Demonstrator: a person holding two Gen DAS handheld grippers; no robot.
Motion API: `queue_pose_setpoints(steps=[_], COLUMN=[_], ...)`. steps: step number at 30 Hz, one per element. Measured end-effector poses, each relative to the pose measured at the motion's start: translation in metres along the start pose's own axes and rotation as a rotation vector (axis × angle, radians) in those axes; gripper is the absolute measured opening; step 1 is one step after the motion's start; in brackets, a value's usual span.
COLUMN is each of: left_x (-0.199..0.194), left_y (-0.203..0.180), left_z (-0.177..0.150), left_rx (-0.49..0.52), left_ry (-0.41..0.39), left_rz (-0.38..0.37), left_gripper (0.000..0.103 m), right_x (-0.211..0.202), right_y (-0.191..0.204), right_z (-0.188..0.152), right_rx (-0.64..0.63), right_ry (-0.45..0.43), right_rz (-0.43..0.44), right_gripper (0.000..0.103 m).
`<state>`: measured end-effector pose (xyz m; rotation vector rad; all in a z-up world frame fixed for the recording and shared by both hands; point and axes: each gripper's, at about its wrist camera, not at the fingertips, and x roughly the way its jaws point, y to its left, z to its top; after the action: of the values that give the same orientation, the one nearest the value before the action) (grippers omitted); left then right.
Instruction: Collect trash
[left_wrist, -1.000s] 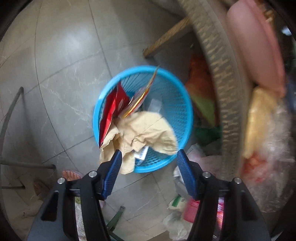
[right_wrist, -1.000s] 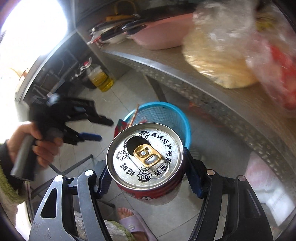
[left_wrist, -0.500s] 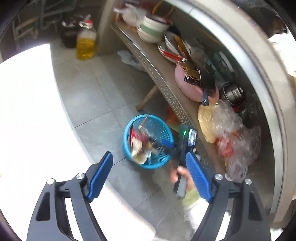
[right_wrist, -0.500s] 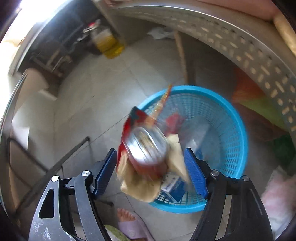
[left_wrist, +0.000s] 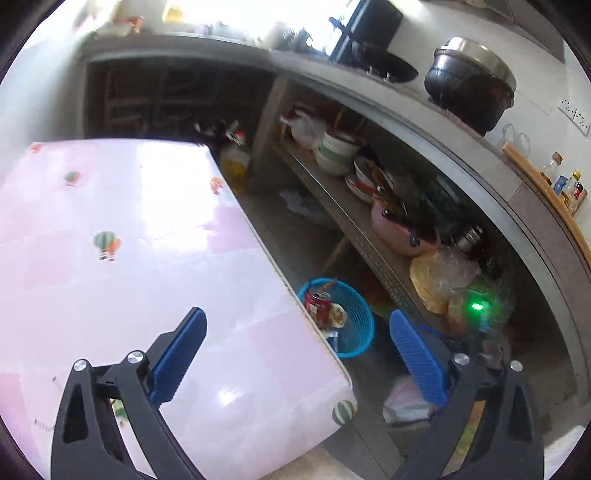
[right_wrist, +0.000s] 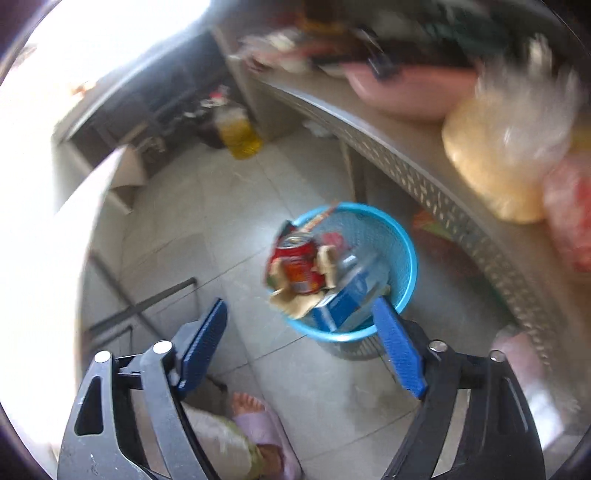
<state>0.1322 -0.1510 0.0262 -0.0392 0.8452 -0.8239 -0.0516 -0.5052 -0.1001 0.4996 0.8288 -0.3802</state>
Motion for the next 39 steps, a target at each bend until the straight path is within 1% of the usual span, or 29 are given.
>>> queue_pose_setpoints(steps=[1,3,6,9,12,14,15,17,20,23,27,29,32,39], left_x=[-0.007,-0.019,-0.037,-0.052,-0.07,-0.082,-0.088,-0.099,-0.114,-0.118,-0.122,-0.124,-0.125,-0.121], left_y=[-0.001,0.001,0.004,0.011,0.017,0.024,0.028,0.036,0.051,0.062,0.071,0.07,0.068,0.063], left_z=[-0.007,-0.02,-0.036,-0.05,-0.064,-0.075,-0.08,-0.088,-0.102,-0.111,-0.117,-0.117,-0.114,-0.113], left_rx=[0.0,-0.012,-0.045,-0.082,-0.085,-0.073,-0.075,-0.1,-0.154,-0.216,-0.275,-0.279,-0.258,-0.24], left_ry=[-0.012,-0.026,-0.035,-0.048,-0.065,-0.069,-0.068,-0.062,-0.021,0.005,0.014,0.006,-0.003,0.024], left_rz=[0.017,0.07,0.156,0.235,0.356,0.477,0.525,0.584,0.637,0.681,0.739,0.759,0.787,0.784], left_gripper=[0.097,0.097,0.097,0.097,0.097,0.097,0.097,0.097,0.097,0.097,0.097,0.097,0.097,0.097], right_x=[-0.02,-0.049,-0.081,-0.104,-0.114,-0.117,-0.118,-0.114,-0.109,-0.104,-0.103,-0.106,-0.108,-0.111], right_y=[0.015,0.042,0.083,0.12,0.149,0.165,0.171,0.179,0.185,0.184,0.181,0.18,0.172,0.164], right_z=[-0.005,-0.014,-0.027,-0.045,-0.062,-0.074,-0.079,-0.087,-0.092,-0.093,-0.093,-0.097,-0.096,-0.098], right_rx=[-0.047,-0.136,-0.259,-0.341,-0.412,-0.44,-0.447,-0.461,-0.463,-0.46,-0.444,-0.426,-0.393,-0.36], right_ry=[-0.03,-0.078,-0.136,-0.181,-0.219,-0.238,-0.237,-0.204,-0.165,-0.14,-0.143,-0.145,-0.14,-0.145], right_rz=[0.012,0.03,0.021,0.026,0.008,-0.006,-0.007,0.005,0.017,0.012,-0.039,-0.061,-0.086,-0.107], right_gripper=[0.09,0.095,0.095,0.095,0.095,0.095,0.095,0.095,0.095,0.095,0.095,0.095,0.095,0.095])
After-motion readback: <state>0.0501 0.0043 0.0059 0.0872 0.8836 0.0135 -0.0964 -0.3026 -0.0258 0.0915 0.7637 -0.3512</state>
